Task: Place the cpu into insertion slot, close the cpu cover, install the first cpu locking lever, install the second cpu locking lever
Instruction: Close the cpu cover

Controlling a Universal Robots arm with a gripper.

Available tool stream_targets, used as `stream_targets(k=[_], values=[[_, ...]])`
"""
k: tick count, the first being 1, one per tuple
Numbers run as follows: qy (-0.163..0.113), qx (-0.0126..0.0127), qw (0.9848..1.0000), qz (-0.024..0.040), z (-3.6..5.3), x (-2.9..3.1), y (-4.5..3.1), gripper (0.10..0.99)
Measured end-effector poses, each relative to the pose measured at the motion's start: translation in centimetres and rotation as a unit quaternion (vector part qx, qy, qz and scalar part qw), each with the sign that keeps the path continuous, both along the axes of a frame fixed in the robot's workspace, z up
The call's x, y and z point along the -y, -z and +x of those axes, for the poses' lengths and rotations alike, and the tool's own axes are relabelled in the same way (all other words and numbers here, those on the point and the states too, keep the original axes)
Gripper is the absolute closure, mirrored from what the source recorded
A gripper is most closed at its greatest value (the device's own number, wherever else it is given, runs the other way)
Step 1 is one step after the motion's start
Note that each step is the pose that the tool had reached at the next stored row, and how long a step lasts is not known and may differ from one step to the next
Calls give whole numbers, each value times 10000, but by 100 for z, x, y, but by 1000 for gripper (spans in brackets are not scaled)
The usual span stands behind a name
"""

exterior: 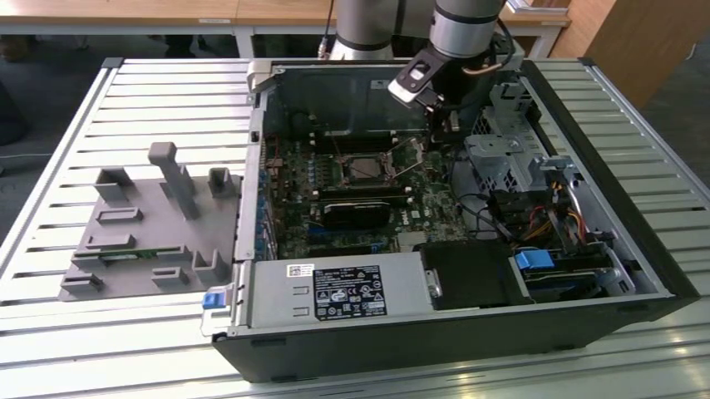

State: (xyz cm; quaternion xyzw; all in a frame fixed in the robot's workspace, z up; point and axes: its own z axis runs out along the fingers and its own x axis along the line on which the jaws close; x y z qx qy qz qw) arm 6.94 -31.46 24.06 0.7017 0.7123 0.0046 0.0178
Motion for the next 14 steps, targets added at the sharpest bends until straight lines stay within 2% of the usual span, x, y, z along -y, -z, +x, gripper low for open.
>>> stream_targets(k=[8,14], values=[[0,-1,10000,0,2,0,53,980],[0,-1,10000,0,-94,0,56,980]])
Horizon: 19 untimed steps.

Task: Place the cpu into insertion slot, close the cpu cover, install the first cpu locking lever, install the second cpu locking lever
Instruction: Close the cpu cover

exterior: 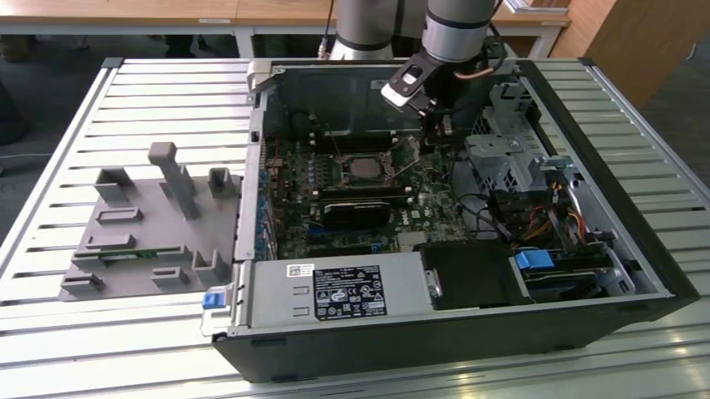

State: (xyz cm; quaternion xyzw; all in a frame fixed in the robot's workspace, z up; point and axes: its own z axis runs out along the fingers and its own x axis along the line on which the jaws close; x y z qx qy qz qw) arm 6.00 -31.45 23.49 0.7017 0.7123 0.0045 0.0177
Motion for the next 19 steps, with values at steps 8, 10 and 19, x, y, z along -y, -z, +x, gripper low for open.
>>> stream_targets(k=[8,10,19], values=[[0,0,10000,0,-102,0,0,980],[0,0,10000,1,-118,0,0,980],[0,0,10000,0,-191,0,0,980]])
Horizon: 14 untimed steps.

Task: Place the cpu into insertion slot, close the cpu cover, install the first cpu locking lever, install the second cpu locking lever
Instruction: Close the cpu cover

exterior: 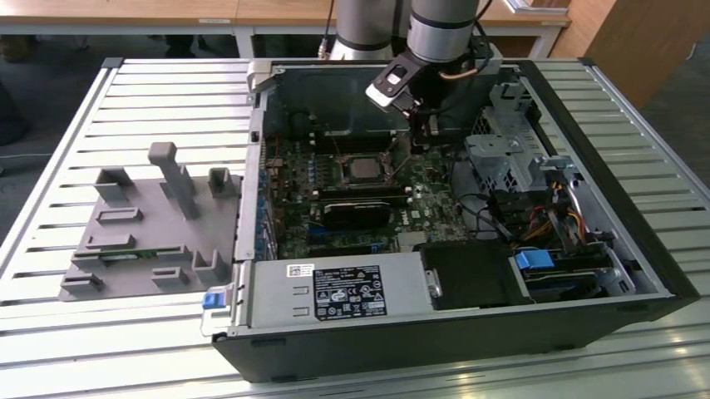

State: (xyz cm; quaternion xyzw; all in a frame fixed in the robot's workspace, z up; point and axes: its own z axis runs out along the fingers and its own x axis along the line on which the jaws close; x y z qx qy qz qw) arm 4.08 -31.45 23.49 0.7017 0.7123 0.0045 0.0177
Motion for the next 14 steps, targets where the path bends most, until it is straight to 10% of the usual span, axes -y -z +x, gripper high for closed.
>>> stream_targets(k=[14], values=[[0,0,10000,0,-178,0,6,980]])
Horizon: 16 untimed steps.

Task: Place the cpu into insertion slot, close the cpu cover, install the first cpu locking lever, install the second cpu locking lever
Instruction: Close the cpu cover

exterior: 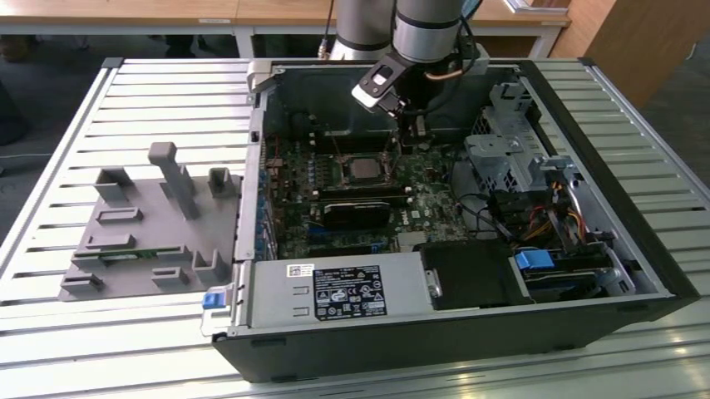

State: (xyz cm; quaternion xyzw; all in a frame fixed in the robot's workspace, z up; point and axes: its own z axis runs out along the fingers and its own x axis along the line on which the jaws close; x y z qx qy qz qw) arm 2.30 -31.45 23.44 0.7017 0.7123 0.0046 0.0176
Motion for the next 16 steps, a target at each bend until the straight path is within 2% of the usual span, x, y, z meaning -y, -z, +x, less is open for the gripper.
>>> stream_targets(k=[16], values=[[-1,-1,10000,-1,-144,-1,9,980]])
